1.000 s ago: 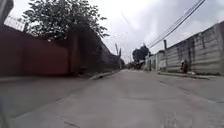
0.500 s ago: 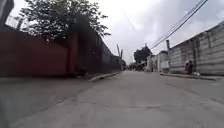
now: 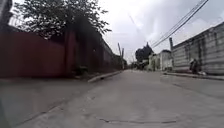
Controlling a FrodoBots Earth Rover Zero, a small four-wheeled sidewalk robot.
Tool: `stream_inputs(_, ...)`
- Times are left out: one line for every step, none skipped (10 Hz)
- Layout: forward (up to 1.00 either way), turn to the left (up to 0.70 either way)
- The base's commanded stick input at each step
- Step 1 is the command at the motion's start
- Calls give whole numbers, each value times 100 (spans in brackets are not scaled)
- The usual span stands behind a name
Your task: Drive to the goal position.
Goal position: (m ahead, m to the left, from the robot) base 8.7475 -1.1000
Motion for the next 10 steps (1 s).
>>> stream_inputs(85,-15)
stream_inputs(85,-6)
stream_inputs(85,0)
stream_inputs(85,0)
stream_inputs(85,0)
stream_inputs(85,0)
stream_inputs(85,0)
stream_inputs(85,0)
stream_inputs(85,0)
stream_inputs(85,-17)
